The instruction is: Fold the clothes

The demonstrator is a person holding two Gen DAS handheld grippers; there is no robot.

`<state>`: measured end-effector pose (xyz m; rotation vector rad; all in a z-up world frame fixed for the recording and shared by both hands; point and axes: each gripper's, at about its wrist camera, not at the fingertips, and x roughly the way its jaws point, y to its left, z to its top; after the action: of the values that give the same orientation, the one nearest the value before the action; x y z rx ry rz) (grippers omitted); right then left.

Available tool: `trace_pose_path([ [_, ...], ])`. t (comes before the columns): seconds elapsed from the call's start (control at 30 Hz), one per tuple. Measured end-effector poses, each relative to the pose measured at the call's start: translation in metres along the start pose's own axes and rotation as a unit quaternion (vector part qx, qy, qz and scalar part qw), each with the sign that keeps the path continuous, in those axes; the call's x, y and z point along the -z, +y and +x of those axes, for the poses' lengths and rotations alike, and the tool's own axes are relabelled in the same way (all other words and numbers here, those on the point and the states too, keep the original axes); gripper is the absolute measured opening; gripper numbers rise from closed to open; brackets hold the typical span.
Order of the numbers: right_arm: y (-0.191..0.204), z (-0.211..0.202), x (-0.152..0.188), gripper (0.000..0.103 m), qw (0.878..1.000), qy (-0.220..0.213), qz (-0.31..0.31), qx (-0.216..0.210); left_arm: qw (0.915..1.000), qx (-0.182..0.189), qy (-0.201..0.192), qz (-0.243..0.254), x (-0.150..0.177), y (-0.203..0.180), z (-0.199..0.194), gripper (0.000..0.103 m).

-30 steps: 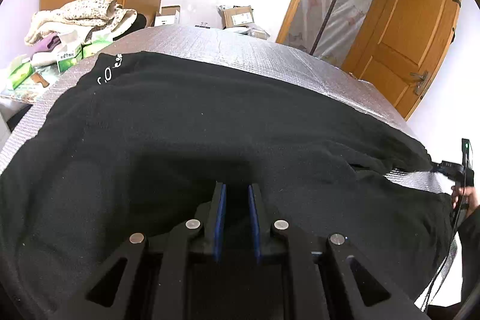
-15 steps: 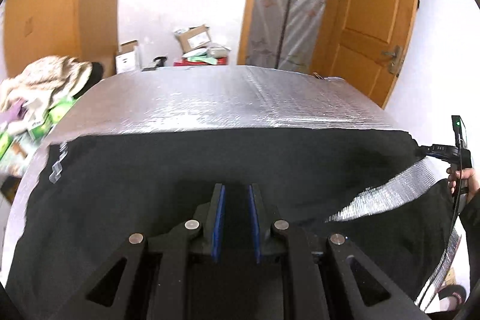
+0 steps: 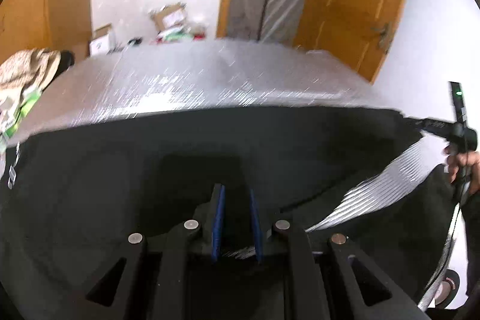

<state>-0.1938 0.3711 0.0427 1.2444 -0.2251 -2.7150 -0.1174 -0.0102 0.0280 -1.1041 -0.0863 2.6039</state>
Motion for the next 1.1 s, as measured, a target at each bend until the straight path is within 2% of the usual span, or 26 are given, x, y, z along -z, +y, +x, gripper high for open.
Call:
trace_pose_path([
  [0.1,0.059,0.018,0.008,0.029,0.996,0.026,-0.067,-0.052,0.9996,0.019,0.016,0.012,-0.004,-0.019,0.019,0.017],
  [0.2,0.097,0.035,0.017,0.029,0.990,0.044,-0.120,-0.067,0.9979,0.032,0.044,0.034,0.001,-0.033,0.040,0.017],
  [0.27,0.105,0.044,0.020,0.027,0.986,0.051,-0.145,-0.068,0.9970,0.037,0.051,0.044,0.007,-0.037,0.042,0.017],
  [0.33,0.099,0.047,0.019,0.027,0.986,0.045,-0.151,-0.055,0.9963,0.047,0.056,0.045,0.007,-0.033,0.041,0.017],
  [0.43,0.080,0.047,0.009,0.027,0.992,0.038,-0.119,-0.021,0.9961,0.054,0.057,0.041,0.010,-0.025,0.038,0.017],
  [0.53,0.065,0.040,0.000,0.030,0.995,0.033,-0.090,-0.003,0.9964,0.042,0.053,0.050,0.008,-0.030,0.039,0.017],
  [0.6,0.071,0.034,0.002,0.030,0.994,0.032,-0.095,-0.030,0.9965,0.039,0.048,0.057,0.008,-0.040,0.038,0.017],
  [0.67,0.086,0.034,0.007,0.030,0.990,0.040,-0.121,-0.056,0.9953,0.052,0.049,0.065,0.008,-0.047,0.040,0.017],
  [0.77,0.100,0.050,0.011,0.029,0.985,0.060,-0.148,-0.059,0.9934,0.054,0.061,0.081,0.012,-0.054,0.046,0.017],
  [0.83,0.096,0.059,0.005,0.028,0.987,0.054,-0.140,-0.061,0.9926,0.058,0.066,0.084,0.013,-0.054,0.047,0.018],
  [0.97,0.071,0.058,-0.008,0.028,0.995,0.038,-0.096,-0.017,0.9920,0.065,0.068,0.084,0.013,-0.050,0.048,0.018],
  [1.1,0.024,0.044,-0.012,0.028,0.999,0.021,-0.046,0.020,0.9920,0.065,0.067,0.084,0.015,-0.050,0.048,0.018],
])
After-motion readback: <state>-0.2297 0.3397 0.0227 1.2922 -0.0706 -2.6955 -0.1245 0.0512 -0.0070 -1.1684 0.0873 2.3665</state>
